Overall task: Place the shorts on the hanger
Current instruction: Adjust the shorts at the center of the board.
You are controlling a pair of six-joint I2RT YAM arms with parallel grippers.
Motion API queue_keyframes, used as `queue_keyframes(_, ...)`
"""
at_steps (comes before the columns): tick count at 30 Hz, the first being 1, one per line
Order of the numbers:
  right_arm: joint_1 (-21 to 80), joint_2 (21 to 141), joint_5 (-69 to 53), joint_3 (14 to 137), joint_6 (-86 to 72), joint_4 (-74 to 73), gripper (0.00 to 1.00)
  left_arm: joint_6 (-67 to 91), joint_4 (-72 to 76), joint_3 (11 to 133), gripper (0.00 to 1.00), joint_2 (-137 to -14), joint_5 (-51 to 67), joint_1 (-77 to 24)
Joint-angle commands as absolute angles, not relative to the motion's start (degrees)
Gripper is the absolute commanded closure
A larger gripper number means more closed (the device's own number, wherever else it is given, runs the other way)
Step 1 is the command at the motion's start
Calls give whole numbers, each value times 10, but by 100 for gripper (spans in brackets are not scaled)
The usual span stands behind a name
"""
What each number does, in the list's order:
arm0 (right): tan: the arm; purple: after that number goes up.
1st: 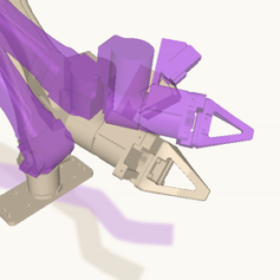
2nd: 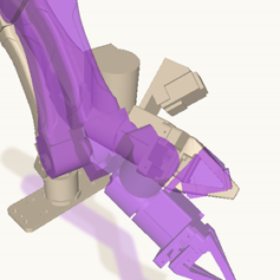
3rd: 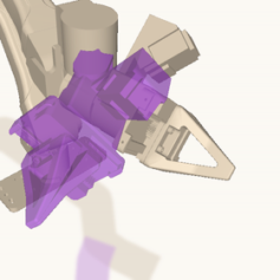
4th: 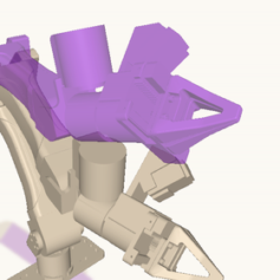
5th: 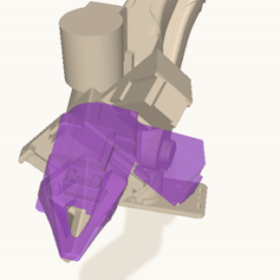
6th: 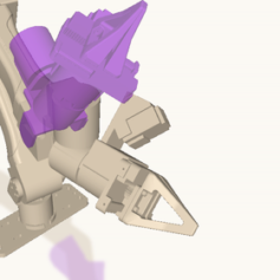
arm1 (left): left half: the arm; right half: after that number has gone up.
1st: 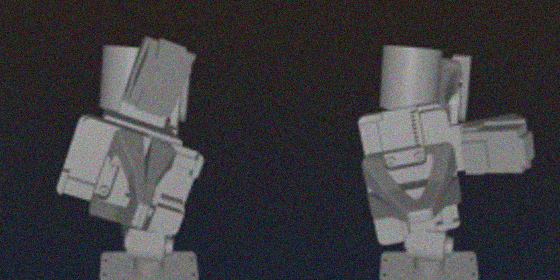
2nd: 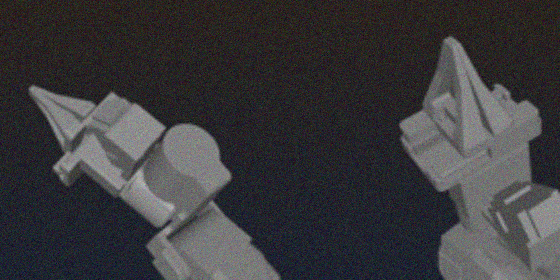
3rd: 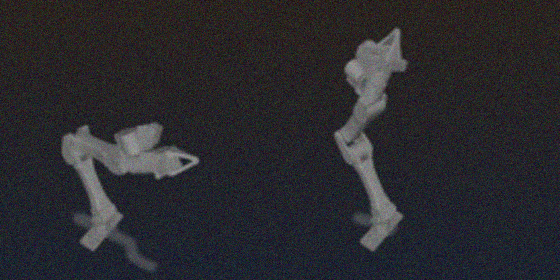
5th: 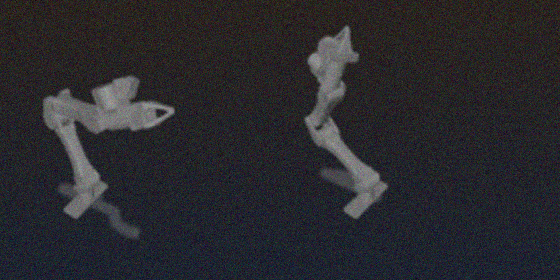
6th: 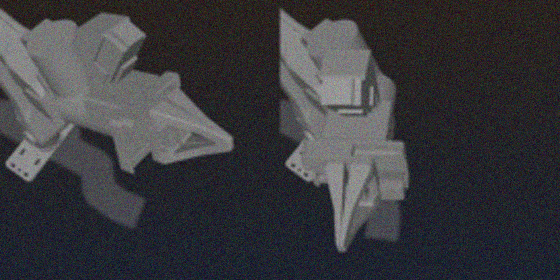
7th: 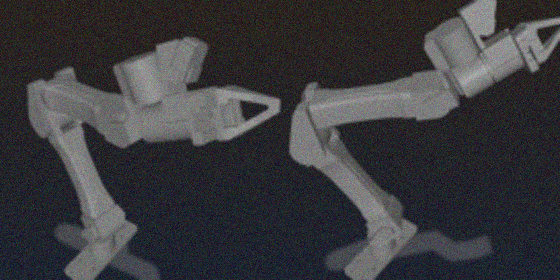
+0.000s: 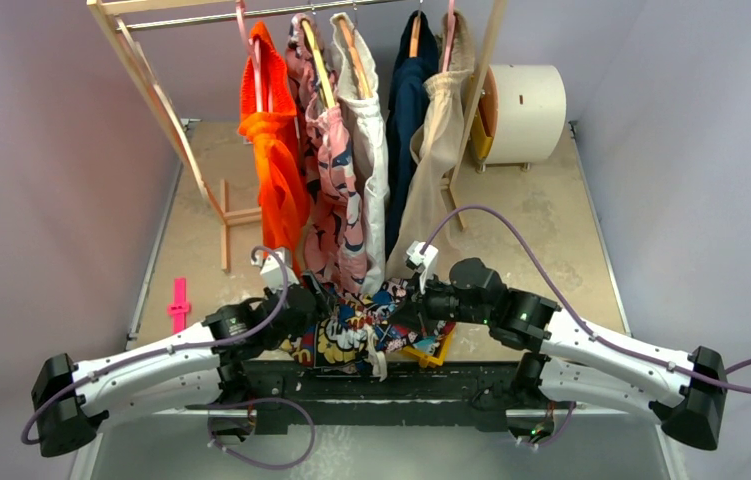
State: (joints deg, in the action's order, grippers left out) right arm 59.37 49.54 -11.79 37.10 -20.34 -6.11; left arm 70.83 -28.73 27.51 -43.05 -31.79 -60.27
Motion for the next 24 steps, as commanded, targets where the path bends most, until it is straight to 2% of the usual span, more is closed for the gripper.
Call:
queue_keyframes(1,599,496,-132,372,-199,-36,100,709,-239,276,41,-451,-302,-601)
queue_keyframes(13,604,505,-119,371,-199,-36,100,698,-236,294,38,-504,-294,-600)
queue_keyframes(17,604,503,-117,372,-200,-37,100,692,-234,291,49,-508,-289,-601)
queue_keyframes(24,605,501,-113,373,-200,-38,100,676,-240,291,88,-486,-284,-601)
